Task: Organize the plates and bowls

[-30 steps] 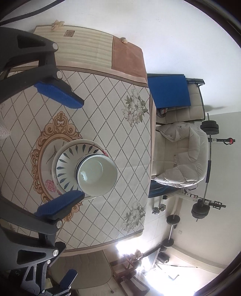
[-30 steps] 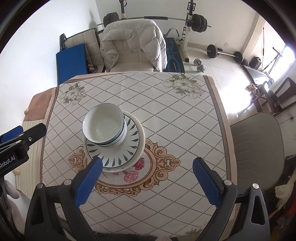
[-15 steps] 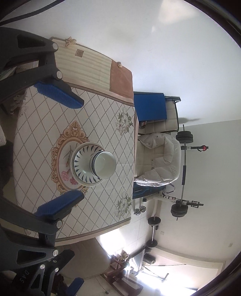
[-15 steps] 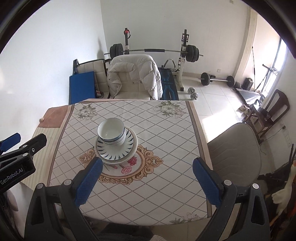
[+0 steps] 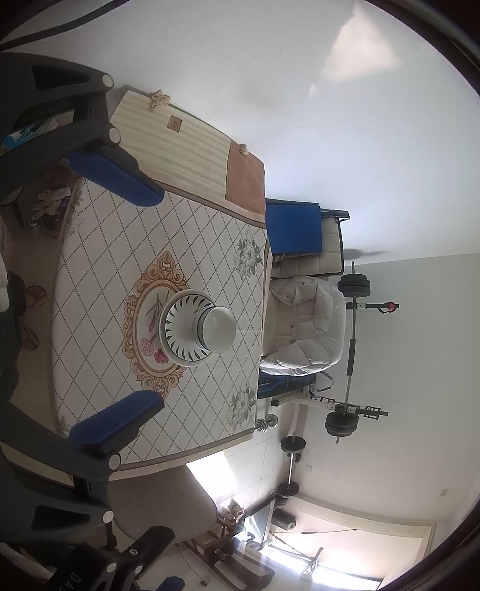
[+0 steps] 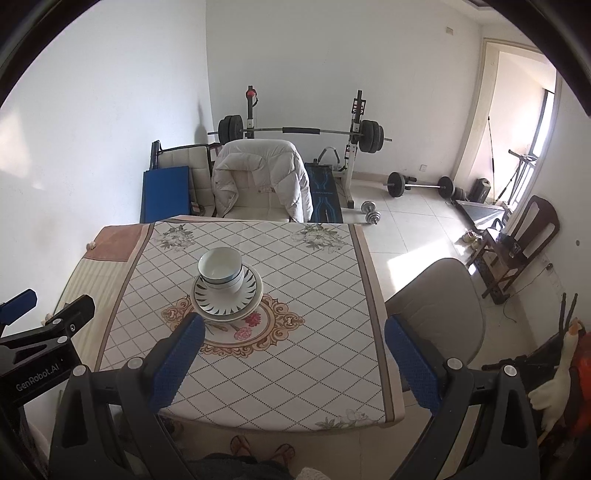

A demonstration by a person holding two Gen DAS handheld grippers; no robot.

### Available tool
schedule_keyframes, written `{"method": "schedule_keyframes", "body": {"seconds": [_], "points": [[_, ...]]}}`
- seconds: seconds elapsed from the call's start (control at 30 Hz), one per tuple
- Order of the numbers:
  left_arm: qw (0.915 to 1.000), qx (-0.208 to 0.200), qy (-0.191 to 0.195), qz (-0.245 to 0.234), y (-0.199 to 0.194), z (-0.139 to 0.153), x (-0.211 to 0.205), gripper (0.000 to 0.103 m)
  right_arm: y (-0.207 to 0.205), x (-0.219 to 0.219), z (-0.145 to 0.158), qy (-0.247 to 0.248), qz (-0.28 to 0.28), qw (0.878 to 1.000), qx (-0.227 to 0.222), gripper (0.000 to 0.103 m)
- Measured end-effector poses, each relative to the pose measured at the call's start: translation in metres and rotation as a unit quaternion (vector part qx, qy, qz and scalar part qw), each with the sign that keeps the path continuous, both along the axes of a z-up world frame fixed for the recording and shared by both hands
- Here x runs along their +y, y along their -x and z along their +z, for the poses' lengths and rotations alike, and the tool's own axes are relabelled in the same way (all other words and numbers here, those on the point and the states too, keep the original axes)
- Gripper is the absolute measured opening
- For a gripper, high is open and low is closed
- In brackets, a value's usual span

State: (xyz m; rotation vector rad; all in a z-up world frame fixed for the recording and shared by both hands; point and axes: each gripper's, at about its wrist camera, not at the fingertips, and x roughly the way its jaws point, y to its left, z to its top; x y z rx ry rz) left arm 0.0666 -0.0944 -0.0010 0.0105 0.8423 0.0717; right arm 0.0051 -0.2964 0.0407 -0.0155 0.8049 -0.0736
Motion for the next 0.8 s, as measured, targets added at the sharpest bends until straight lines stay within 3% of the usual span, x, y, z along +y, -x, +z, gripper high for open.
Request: {"method": "schedule_keyframes", "body": {"seconds": [0.37,0.8], "points": [[0.9997,-0.004,0.005,-0.024,0.012,0.011,-0.005,0.103,0.009,0.002,0.023,0.018,-0.025,0.999,-0.016,0.100],[0.9998,0.001,0.000,-0.021,0.020,0.012,0.005,0.103,0.011,0.016,0.017,0.016,-0.016,1.000,-0.001,0.100]]}}
